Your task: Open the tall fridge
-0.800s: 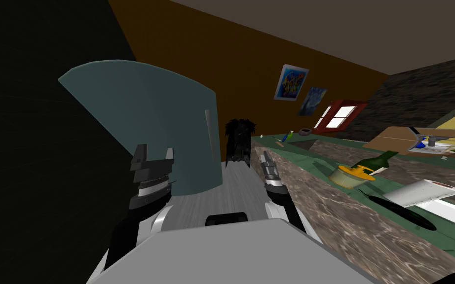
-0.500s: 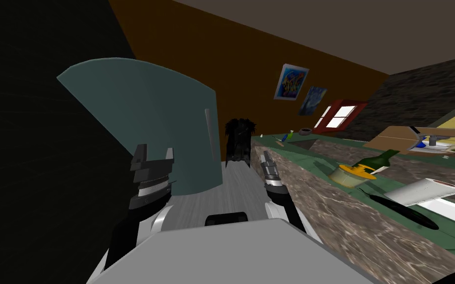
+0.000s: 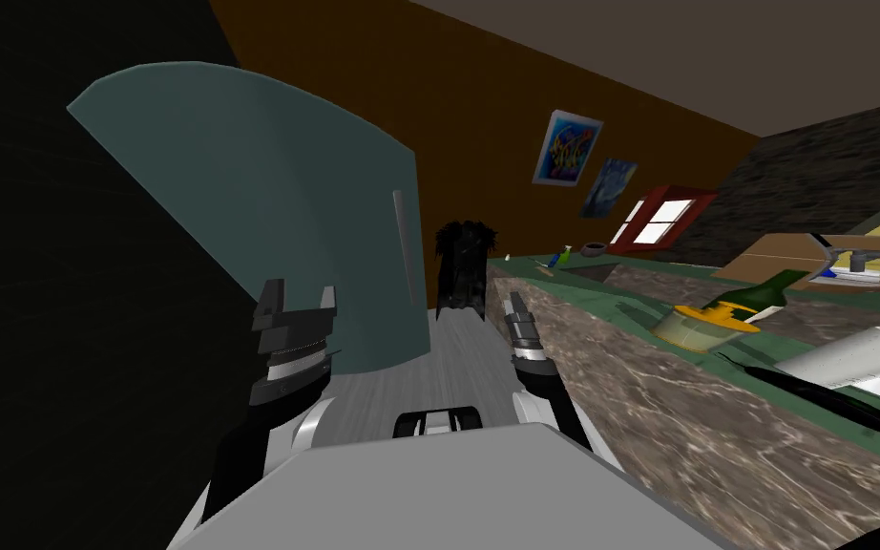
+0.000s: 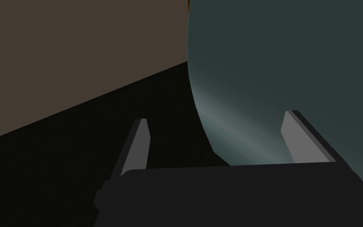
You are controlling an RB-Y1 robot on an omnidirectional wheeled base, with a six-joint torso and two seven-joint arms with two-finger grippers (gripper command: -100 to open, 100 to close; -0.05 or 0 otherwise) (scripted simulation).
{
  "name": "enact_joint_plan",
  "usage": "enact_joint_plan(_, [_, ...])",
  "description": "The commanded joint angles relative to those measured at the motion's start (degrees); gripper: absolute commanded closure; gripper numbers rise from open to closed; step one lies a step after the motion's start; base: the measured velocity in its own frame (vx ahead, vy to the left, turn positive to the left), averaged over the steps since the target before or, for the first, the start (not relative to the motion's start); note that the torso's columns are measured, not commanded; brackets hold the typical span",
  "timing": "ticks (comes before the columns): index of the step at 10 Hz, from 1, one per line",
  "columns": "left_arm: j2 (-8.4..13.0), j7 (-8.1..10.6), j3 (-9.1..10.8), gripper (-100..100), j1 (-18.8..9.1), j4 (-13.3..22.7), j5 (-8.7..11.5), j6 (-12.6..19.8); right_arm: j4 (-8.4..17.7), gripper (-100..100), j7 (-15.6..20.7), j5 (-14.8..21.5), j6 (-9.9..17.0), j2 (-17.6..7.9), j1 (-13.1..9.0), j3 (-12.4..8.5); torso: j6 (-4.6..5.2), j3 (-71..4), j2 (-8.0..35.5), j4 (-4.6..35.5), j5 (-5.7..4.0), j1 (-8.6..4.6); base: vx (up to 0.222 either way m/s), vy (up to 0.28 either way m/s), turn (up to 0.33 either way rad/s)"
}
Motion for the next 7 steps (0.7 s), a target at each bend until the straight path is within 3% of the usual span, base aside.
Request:
enact_joint_plan(1, [0.0,0.00,0.00,0,0.0,0.0,0.0,0.0,0.0,0,0.0,0.0,0.0,0.0,0.0,0.0,0.00,-8.5,4.2,4.2,0.00,0.00,0.000,0.000,0.000])
enact_joint_plan(2, [1.7,0.39,0.56,-100,-0.6,0.0,0.1,1.0,0.0,0,0.0,0.0,0.0,0.0,0.0,0.0,0.00,-16.9,8.5,8.5,0.00,0.00,0.025,-0.028,0.090])
enact_joint_plan(4, [4.0,1.30,1.85,-100,-2.0,0.1,0.3,3.2,0.0,0,0.0,0.0,0.0,0.0,0.0,0.0,0.00,-22.1,10.8,10.9,-0.04,-0.15,0.061,-0.079,0.131])
enact_joint_plan(6, [5.8,2.67,3.75,-100,-4.1,0.2,0.6,6.4,0.0,0,0.0,0.0,0.0,0.0,0.0,0.0,-0.01,-22.4,11.0,11.1,-0.03,-0.11,0.074,-0.125,0.214])
enact_joint_plan(7, [5.8,2.67,3.75,-100,-4.1,0.2,0.6,6.6,0.0,0,0.0,0.0,0.0,0.0,0.0,0.0,0.00,-22.3,11.1,11.1,-0.04,-0.13,0.066,-0.115,0.066])
